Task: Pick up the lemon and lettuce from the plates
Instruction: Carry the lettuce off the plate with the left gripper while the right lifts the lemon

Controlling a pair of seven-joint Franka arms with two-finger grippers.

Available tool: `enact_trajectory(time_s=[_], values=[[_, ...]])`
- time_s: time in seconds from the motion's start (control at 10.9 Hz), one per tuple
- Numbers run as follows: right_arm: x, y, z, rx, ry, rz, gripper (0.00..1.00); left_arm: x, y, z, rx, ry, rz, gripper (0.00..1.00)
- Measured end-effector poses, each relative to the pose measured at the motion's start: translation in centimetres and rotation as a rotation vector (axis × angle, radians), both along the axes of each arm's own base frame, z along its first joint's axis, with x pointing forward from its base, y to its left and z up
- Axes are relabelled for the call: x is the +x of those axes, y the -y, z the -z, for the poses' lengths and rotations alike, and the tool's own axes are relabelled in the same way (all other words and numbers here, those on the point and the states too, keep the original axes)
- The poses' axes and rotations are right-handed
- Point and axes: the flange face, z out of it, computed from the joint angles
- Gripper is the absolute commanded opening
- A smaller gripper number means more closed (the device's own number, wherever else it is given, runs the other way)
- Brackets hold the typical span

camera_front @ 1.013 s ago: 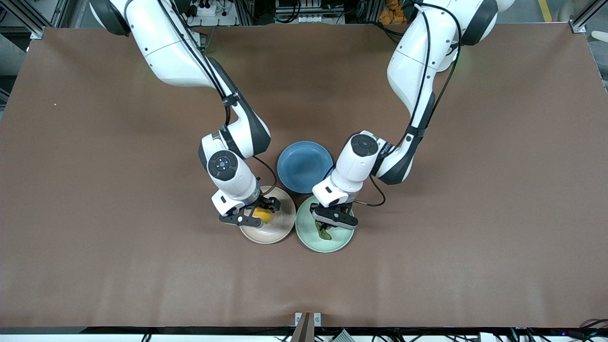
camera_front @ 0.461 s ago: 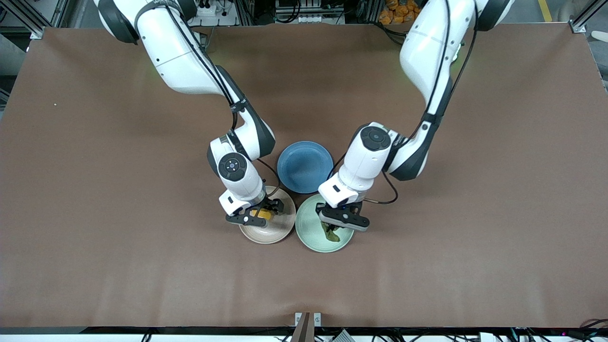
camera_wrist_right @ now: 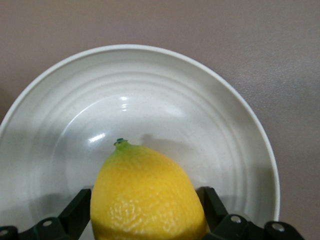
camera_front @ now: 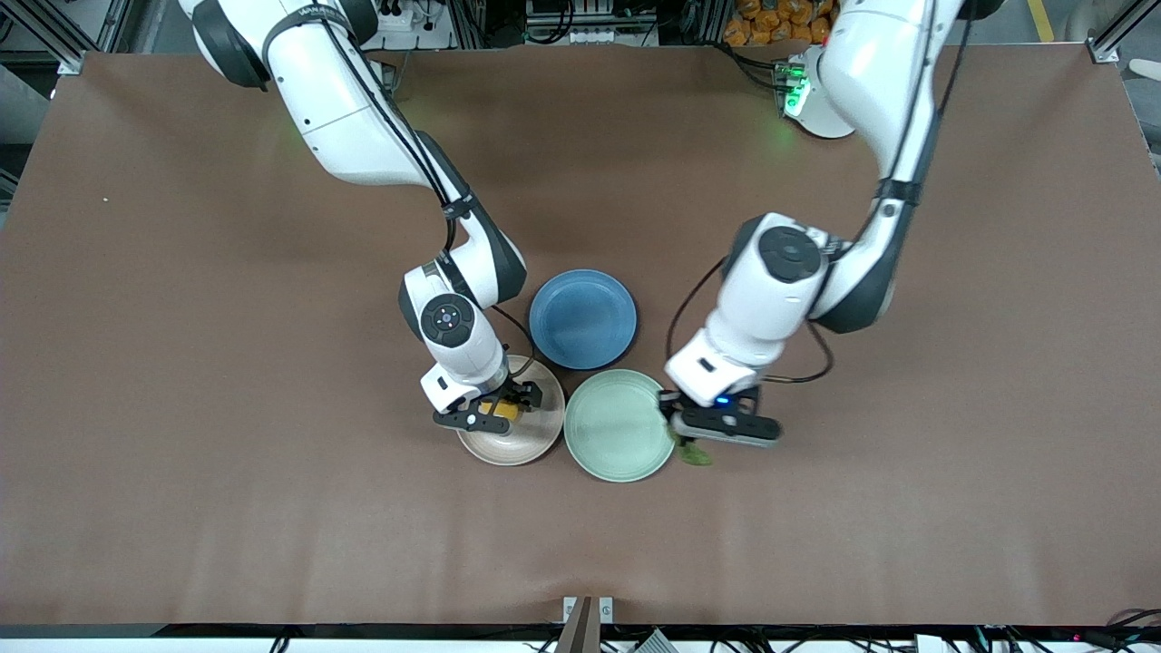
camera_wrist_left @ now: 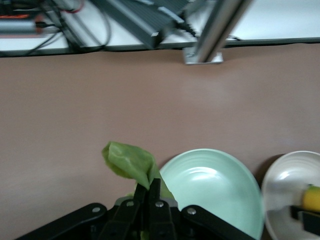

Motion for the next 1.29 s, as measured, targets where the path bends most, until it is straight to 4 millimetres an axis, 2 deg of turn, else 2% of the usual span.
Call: enact_trajectory(time_s=[0.18,0.28,0.46,0.74,1.01,1.11,1.29], values=[[0.0,0.0,0.0,-0.005,0.002,0.0,0.47,0.7,-4.9,-1.0,0.049,-0.042,0.001,0.0],[0.1,0.1,0.0,-0.007,0.004,0.001,0.41,1.1,-7.3,-1.4,0.076,-0.065,0.011,0.0],[0.1,0.2,0.0,-0.01,0.003,0.001,0.39,1.7,-11.4,-2.2,0.114,-0.116,0.02,0.0],[0.8,0.7,-0.6,-0.017,-0.001,0.011,0.38,2.3,-16.1,-1.6,0.159,-0.173,0.053,0.0],[2.9,2.1,-3.8,-0.046,-0.054,0.013,0.38,2.8,-22.5,0.6,0.202,-0.243,0.101,0.0],[3.6,2.9,-4.8,-0.057,-0.076,0.005,0.38,2.9,-24.0,1.7,0.21,-0.261,0.11,0.0],[4.8,4.9,-6.3,-0.07,-0.109,-0.013,0.38,2.9,-25.3,4.5,0.216,-0.306,0.112,0.0]])
